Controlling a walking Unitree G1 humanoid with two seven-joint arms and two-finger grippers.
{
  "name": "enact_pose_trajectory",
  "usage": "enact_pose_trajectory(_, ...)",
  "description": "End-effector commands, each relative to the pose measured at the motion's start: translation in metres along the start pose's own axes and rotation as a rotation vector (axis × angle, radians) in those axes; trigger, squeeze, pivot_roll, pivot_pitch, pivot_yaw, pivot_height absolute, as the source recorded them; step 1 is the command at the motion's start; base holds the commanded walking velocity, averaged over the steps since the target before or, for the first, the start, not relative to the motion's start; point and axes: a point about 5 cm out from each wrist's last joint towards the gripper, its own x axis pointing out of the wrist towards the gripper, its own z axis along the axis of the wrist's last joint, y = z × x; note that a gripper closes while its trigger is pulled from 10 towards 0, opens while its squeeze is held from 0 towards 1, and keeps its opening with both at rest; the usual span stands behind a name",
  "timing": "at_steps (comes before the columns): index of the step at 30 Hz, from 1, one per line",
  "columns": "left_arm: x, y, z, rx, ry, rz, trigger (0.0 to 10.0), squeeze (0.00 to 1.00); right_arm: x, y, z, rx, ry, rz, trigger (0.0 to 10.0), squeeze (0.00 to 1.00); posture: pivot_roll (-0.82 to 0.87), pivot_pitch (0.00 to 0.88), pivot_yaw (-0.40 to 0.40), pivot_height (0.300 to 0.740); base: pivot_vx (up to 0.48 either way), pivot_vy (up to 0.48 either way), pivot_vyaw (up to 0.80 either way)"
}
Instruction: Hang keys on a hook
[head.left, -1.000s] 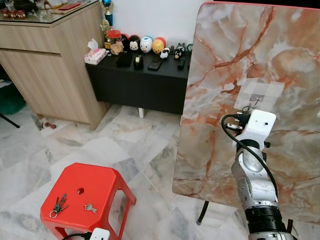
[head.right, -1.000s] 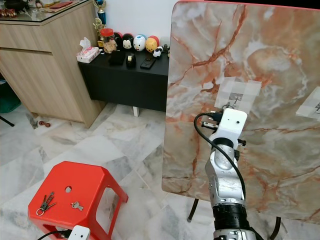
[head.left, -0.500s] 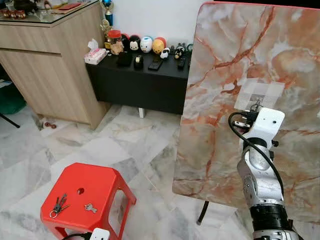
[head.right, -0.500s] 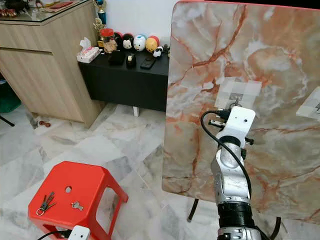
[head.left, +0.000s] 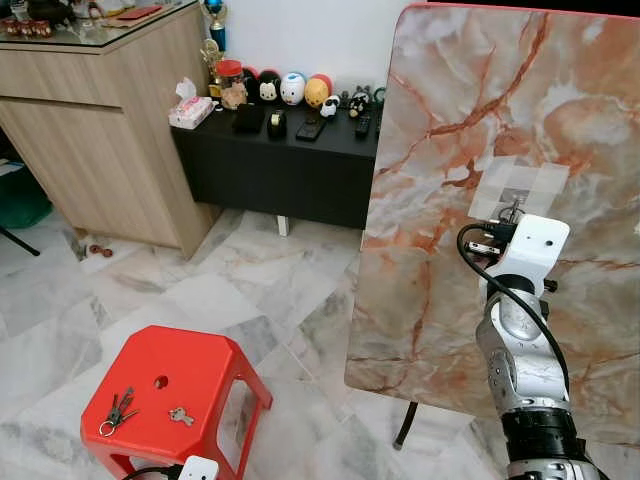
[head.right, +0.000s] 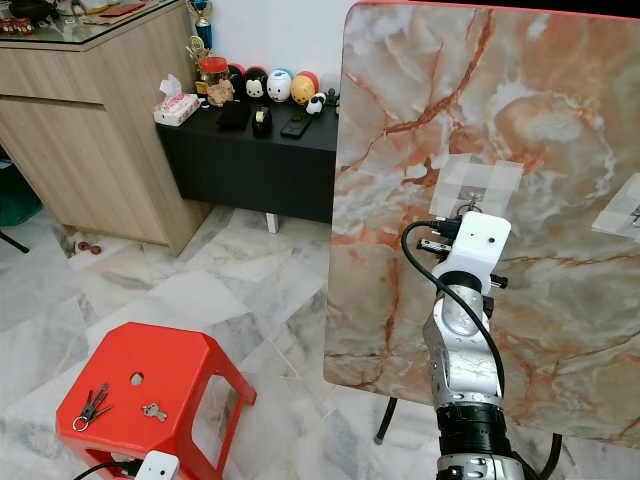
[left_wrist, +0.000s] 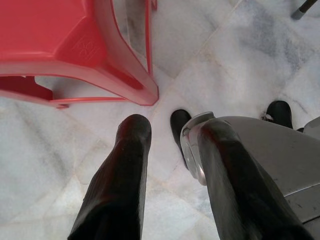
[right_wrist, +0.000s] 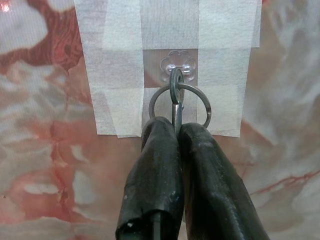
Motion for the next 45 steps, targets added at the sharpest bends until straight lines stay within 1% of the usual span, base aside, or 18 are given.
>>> enact_pose_trajectory(1, -0.001, 0.002, -0.005, 0.007, 0.028, 0.005, 10.0, 0.00, 0.002, 0.002, 0.009, -0.004, -0.022, 0.018, 10.0, 0.00, 0.03, 0.000, -0.010, 0.740, 0.000, 0.000, 0.00)
enact_pose_trajectory(8, -0.002, 0.004, -0.006, 0.007, 0.030, 0.007, 10.0, 0.00, 0.002, 0.001, 0.007, -0.055, -0.015, 0.044, 10.0, 0.00, 0.03, 0.000, -0.008, 0.740, 0.000, 0.000, 0.00)
enact_pose_trajectory(13, -0.003, 0.006, -0.007, 0.009, 0.031, 0.009, 10.0, 0.00, 0.002, 0.001, 0.008, -0.122, -0.037, 0.088, 10.0, 0.00, 0.03, 0.000, -0.006, 0.740, 0.000, 0.000, 0.00)
enact_pose_trajectory(20, -0.003, 0.008, -0.007, 0.011, 0.030, 0.010, 10.0, 0.00, 0.003, -0.005, 0.009, -0.140, -0.041, 0.078, 10.0, 0.00, 0.03, 0.000, -0.002, 0.740, 0.000, 0.000, 0.00)
enact_pose_trajectory(22, -0.003, 0.008, -0.007, 0.013, 0.030, 0.010, 10.0, 0.00, 0.003, -0.009, 0.009, -0.148, -0.039, 0.059, 10.0, 0.00, 0.03, 0.000, -0.001, 0.740, 0.000, 0.000, 0.00)
enact_pose_trajectory(26, -0.003, 0.008, -0.007, 0.013, 0.029, 0.011, 10.0, 0.00, -0.001, -0.011, 0.006, -0.158, -0.024, 0.071, 10.0, 0.00, 0.03, 0.000, -0.001, 0.740, 0.000, 0.000, 0.00)
enact_pose_trajectory(29, -0.003, 0.008, -0.006, 0.013, 0.029, 0.011, 10.0, 0.00, -0.006, -0.011, 0.003, -0.174, -0.003, 0.103, 10.0, 0.00, 0.03, 0.000, 0.001, 0.740, 0.000, 0.000, 0.00)
enact_pose_trajectory(33, -0.003, 0.009, -0.006, 0.015, 0.028, 0.010, 10.0, 0.00, -0.019, -0.004, 0.003, -0.233, 0.012, 0.235, 10.0, 0.00, 0.02, 0.000, 0.002, 0.740, 0.000, 0.000, 0.00)
enact_pose_trajectory(34, -0.003, 0.009, -0.006, 0.015, 0.028, 0.010, 10.0, 0.00, -0.019, -0.004, 0.003, -0.233, 0.012, 0.235, 10.0, 0.00, 0.02, 0.000, 0.002, 0.740, 0.000, 0.000, 0.00)
enact_pose_trajectory(35, -0.003, 0.008, -0.006, 0.016, 0.028, 0.010, 10.0, 0.00, -0.022, -0.004, 0.003, -0.250, 0.016, 0.257, 10.0, 0.00, 0.02, 0.000, 0.002, 0.740, 0.000, 0.000, 0.00)
enact_pose_trajectory(37, -0.002, 0.008, -0.006, 0.017, 0.028, 0.007, 10.0, 0.00, -0.031, -0.002, 0.001, -0.294, 0.064, 0.350, 10.0, 0.00, 0.02, 0.000, 0.001, 0.740, 0.000, 0.000, 0.00)
enact_pose_trajectory(38, -0.002, 0.007, -0.005, 0.017, 0.026, 0.004, 10.0, 0.00, -0.035, -0.001, -0.003, -0.352, 0.107, 0.430, 10.0, 0.00, 0.01, 0.000, 0.002, 0.740, 0.000, 0.000, 0.00)
enact_pose_trajectory(39, -0.002, 0.007, -0.005, 0.017, 0.026, 0.004, 10.0, 0.00, -0.035, -0.001, -0.003, -0.352, 0.107, 0.430, 10.0, 0.00, 0.01, 0.000, 0.002, 0.740, 0.000, 0.000, 0.00)
enact_pose_trajectory(40, -0.002, 0.007, -0.005, 0.017, 0.025, 0.002, 10.0, 0.00, -0.037, -0.001, -0.004, -0.428, 0.125, 0.488, 10.0, 0.00, 0.01, 0.000, 0.003, 0.740, 0.000, 0.000, 0.00)
enact_pose_trajectory(42, -0.002, 0.006, -0.004, 0.016, 0.024, 0.000, 10.0, 0.00, -0.036, -0.003, -0.001, -0.525, 0.119, 0.525, 10.0, 0.00, 0.01, 0.000, 0.003, 0.740, 0.000, 0.000, 0.00)
enact_pose_trajectory(43, -0.001, 0.006, -0.003, 0.016, 0.024, -0.003, 10.0, 0.00, -0.034, -0.006, 0.003, -0.633, 0.126, 0.585, 10.0, 0.00, 0.00, 0.000, 0.004, 0.740, 0.000, 0.000, 0.00)
enact_pose_trajectory(44, -0.001, 0.005, -0.003, 0.015, 0.024, -0.004, 10.0, 0.00, -0.033, -0.007, 0.003, -0.672, 0.130, 0.604, 10.0, 0.00, 0.00, 0.000, 0.004, 0.740, 0.000, 0.000, 0.00)
enact_pose_trajectory(45, -0.001, 0.005, -0.003, 0.015, 0.024, -0.004, 10.0, 0.00, -0.033, -0.007, 0.003, -0.672, 0.130, 0.604, 10.0, 0.00, 0.00, 0.000, 0.004, 0.740, 0.000, 0.000, 0.00)
